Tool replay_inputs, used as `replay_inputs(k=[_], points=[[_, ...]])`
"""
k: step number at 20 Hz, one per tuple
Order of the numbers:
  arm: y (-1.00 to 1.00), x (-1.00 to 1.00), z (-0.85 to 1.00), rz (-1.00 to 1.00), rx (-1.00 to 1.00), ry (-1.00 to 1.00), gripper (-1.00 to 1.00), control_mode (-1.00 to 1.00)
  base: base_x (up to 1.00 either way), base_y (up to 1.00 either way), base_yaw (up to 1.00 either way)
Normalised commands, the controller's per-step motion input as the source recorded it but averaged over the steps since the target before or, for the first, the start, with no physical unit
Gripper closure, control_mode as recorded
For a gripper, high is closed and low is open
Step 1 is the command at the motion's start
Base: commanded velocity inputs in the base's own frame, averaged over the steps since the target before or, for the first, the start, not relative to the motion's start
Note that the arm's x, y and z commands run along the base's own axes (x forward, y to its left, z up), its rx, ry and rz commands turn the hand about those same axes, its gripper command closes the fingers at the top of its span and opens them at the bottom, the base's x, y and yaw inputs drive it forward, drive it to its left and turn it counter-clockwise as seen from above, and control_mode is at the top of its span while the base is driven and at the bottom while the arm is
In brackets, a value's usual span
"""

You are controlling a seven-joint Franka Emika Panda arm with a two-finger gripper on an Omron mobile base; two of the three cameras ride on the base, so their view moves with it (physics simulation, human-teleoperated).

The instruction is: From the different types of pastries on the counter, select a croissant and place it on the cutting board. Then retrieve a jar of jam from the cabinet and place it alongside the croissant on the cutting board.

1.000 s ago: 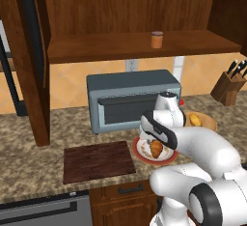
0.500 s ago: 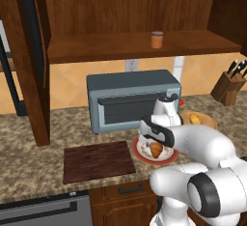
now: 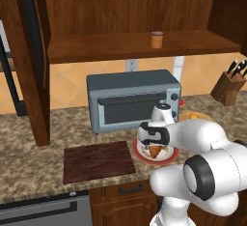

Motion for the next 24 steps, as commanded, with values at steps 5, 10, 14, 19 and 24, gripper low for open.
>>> replay_inputs(k=[5, 10, 14, 19, 24], points=[[0.00, 0.01, -0.10, 0.00, 0.00, -0.07, 1.00, -1.00, 0.00, 0.00, 0.00], [0.11, -0.04, 0.10, 0.00, 0.05, -0.02, 1.00, -1.00, 0.00, 0.00, 0.00], [0.49, -0.08, 0.50, 0.09, 0.07, 0.00, 1.00, -1.00, 0.00, 0.00, 0.00], [0.59, -0.20, 0.55, 0.04, -0.02, 0.00, 1.00, -1.00, 0.00, 0.00, 0.00], [0.70, -0.01, 0.39, 0.14, -0.08, 0.05, 1.00, -1.00, 0.00, 0.00, 0.00]])
